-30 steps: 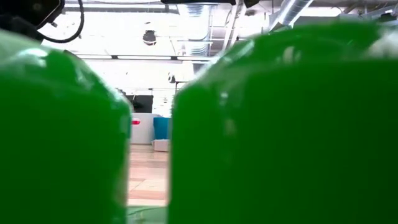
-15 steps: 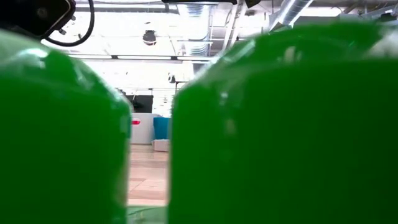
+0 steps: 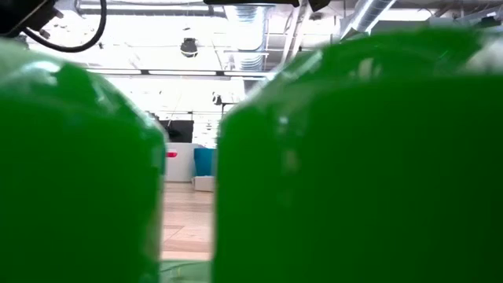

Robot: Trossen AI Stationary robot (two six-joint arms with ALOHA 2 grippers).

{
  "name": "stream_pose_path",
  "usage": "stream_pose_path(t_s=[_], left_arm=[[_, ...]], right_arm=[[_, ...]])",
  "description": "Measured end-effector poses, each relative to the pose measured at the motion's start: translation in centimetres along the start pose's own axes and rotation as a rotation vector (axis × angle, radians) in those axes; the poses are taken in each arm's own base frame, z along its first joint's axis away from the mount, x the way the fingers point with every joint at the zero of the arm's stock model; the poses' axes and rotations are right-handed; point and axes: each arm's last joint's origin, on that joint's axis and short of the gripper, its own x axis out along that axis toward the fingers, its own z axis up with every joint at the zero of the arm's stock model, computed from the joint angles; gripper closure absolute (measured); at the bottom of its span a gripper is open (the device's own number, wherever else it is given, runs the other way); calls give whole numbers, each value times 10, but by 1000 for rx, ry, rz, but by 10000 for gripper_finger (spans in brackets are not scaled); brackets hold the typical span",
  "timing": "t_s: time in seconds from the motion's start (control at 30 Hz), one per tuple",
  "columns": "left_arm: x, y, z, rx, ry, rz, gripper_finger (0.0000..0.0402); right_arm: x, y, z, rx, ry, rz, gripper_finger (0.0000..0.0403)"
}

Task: Pick & Place Toys
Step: Put the large green game piece into the white bin

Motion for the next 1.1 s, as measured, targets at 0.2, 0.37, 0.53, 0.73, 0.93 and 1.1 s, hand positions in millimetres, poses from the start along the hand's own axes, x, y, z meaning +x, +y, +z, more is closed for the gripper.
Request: stream_pose_path(t_s=[0.2,0.37,0.53,0.73,0.93,1.1], left_arm=[[-1,-2,-1,-46,1,-6,170],[-1,-2,-1,-55,0,-7,175],[0,-11,5,-59,-15,-37,175],[8,-27,11,1,-25,-51,177],[29,-31,-6,48,16,-20,177],[45,-35,-12,47,18,-7,176]], right_arm=[[1,0,0,0,0,-2,86],[1,0,0,0,0,-1,86],[1,0,0,0,0,-1,86],[1,0,0,1,0,-1,86],[1,0,0,1,0,-1,86],[1,0,0,2,-1,-1,86]])
